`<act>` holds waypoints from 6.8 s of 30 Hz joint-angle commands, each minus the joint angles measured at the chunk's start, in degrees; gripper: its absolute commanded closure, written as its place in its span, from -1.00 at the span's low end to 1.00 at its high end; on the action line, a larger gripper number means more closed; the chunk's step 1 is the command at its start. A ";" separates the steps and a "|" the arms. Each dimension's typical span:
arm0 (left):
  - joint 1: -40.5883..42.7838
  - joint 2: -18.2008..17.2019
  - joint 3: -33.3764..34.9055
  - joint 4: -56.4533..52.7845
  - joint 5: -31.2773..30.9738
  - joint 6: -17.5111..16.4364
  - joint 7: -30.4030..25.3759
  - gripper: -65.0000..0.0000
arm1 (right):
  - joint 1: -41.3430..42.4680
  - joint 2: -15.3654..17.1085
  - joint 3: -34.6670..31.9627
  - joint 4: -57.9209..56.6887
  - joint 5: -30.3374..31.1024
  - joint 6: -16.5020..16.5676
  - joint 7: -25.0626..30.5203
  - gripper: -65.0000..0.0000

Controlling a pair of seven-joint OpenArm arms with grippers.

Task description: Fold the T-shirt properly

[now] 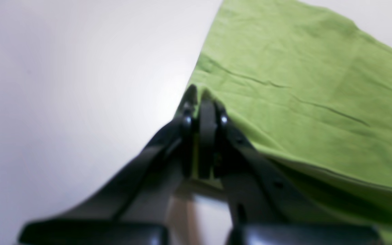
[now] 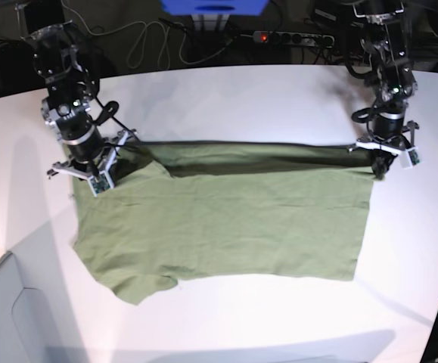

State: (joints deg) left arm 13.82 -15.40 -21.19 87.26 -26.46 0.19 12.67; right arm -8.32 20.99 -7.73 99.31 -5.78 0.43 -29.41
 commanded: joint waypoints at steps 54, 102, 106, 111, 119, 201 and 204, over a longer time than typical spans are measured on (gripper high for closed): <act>-3.58 0.59 -4.44 -5.99 -0.84 -0.14 4.17 0.01 | -8.08 -2.93 10.06 5.18 -0.06 0.06 1.14 0.02; -5.69 0.94 -0.57 -8.80 -0.66 -0.23 4.17 1.00 | -8.08 -2.05 16.03 -4.41 0.20 0.15 1.41 -0.08; -5.69 0.94 -0.66 -11.00 -0.75 -0.23 4.17 1.00 | -7.20 -2.05 16.03 -6.16 0.11 0.15 1.41 -0.07; -5.60 0.67 -0.66 -11.79 -0.75 -0.23 4.17 1.00 | -7.55 -2.05 16.03 -6.60 0.02 0.15 0.88 0.01; -4.55 0.67 -0.74 -11.00 -0.75 -0.23 4.17 1.00 | -8.08 -1.17 16.03 -6.60 0.02 0.15 0.88 0.82; 19.98 8.32 -11.03 11.59 -0.84 0.21 11.03 0.52 | -25.31 -3.28 22.80 5.18 0.02 3.49 -1.93 0.36; 19.98 8.67 -12.08 12.91 -0.84 0.03 11.20 0.45 | -25.31 -3.28 22.80 5.35 0.02 3.49 -1.93 -0.09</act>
State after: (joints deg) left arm 33.50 -6.24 -32.73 99.00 -27.03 0.19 25.34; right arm -33.41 17.06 14.61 103.55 -5.58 3.18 -32.40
